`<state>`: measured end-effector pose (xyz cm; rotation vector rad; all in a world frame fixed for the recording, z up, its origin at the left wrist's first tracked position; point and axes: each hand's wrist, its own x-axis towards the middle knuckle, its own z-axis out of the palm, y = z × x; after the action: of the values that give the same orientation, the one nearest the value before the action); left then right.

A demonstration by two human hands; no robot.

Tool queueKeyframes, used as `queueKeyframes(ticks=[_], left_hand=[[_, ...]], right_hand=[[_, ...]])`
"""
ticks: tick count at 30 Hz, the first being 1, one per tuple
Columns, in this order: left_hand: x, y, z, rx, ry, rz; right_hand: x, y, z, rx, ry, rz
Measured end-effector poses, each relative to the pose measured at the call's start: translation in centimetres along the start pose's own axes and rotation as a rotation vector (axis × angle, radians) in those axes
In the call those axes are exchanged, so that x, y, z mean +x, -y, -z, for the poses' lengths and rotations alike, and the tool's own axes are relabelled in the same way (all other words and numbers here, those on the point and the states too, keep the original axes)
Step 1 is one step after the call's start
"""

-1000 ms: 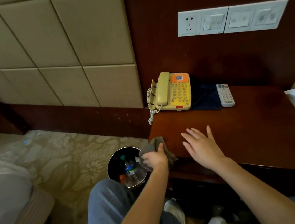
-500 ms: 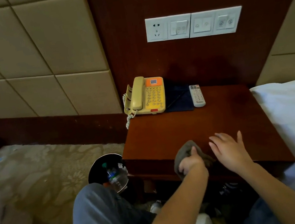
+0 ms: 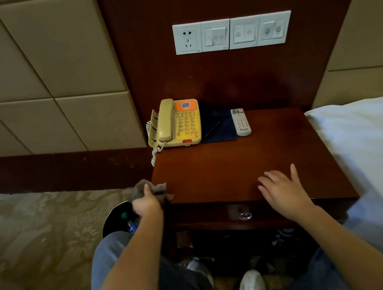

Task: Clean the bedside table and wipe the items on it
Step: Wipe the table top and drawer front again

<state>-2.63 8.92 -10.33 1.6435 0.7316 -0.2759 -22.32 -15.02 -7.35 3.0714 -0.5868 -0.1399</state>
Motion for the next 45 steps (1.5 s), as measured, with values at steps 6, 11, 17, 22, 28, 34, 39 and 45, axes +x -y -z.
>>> queueKeyframes(ticks=[6,11,17,22,28,34,39,45], left_hand=[[-0.3,1.5,-0.8,1.032,0.034,-0.681],[-3.7,3.3,-3.6,1.354,0.224,-1.027],[-11.5,6.7,-11.1,1.410,0.533,-1.249],[-17.9,9.2,-16.8,1.525,0.740,-1.345],[-17.0,7.4,-16.9,1.511,0.958,-1.364],[-12.9,5.7,-12.7,1.549,0.894,-1.450],[-9.9,4.2,-9.9,1.565,0.853,-1.396],[-6.9,1.5,-6.6,1.581,0.724,-1.368]], right_hand=[[1.2,-0.2,0.0,0.012,-0.017,-0.009],[1.9,-0.8,-0.1,0.007,-0.045,0.008],[1.5,-4.4,0.3,-0.009,-0.079,-0.048],[-0.7,-8.2,-0.6,-0.031,-0.225,-0.124],[-2.9,-10.4,-2.2,-0.051,-0.243,-0.185],[-1.1,-5.6,-2.1,-0.068,-0.270,0.142],[1.0,-0.1,-3.0,0.067,0.011,0.119],[2.4,-0.6,-4.4,0.119,0.052,-0.010]])
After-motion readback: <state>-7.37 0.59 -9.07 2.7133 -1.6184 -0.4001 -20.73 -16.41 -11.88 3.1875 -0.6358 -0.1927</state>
